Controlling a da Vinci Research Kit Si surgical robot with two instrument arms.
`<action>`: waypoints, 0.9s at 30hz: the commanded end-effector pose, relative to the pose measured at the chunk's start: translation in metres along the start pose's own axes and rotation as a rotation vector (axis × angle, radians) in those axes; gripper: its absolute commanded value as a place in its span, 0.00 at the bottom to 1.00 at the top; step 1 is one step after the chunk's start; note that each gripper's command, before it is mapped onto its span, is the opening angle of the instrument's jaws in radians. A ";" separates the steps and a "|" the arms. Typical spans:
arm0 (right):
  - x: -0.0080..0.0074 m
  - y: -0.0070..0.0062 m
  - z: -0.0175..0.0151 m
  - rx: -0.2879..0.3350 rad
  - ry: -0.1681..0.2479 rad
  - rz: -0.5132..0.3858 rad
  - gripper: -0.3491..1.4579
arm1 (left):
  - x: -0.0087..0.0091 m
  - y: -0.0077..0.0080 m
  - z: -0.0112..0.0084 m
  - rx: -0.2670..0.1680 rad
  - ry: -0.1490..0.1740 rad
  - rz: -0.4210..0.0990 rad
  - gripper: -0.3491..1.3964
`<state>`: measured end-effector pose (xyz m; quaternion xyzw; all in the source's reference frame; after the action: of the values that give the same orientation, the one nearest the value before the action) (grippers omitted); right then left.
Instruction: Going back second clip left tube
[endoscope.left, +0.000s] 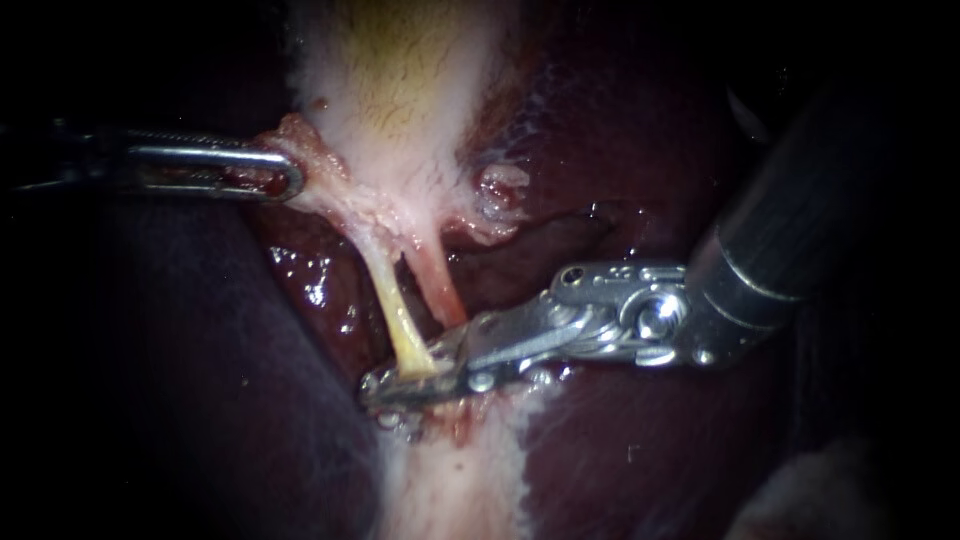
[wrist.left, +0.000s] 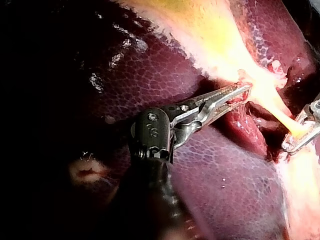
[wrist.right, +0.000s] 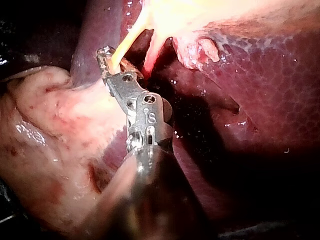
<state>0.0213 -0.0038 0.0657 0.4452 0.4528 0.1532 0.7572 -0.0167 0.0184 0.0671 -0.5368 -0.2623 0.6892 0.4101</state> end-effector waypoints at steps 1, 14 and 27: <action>0.0000 0.0000 0.0000 0.000 0.000 0.000 0.00 | 0.0000 0.0000 0.0000 0.000 0.000 0.000 0.00; -0.0001 -0.0001 0.0000 0.002 0.002 -0.006 0.25 | 0.0000 0.0000 0.0000 -0.002 0.002 0.000 0.00; 0.0003 0.0005 0.0008 -0.120 0.052 -0.154 0.47 | -0.0002 0.0001 0.0000 -0.004 0.001 -0.010 0.00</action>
<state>0.0223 -0.0038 0.0662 0.3500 0.4986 0.1299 0.7823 -0.0167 0.0181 0.0672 -0.5367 -0.2655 0.6866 0.4123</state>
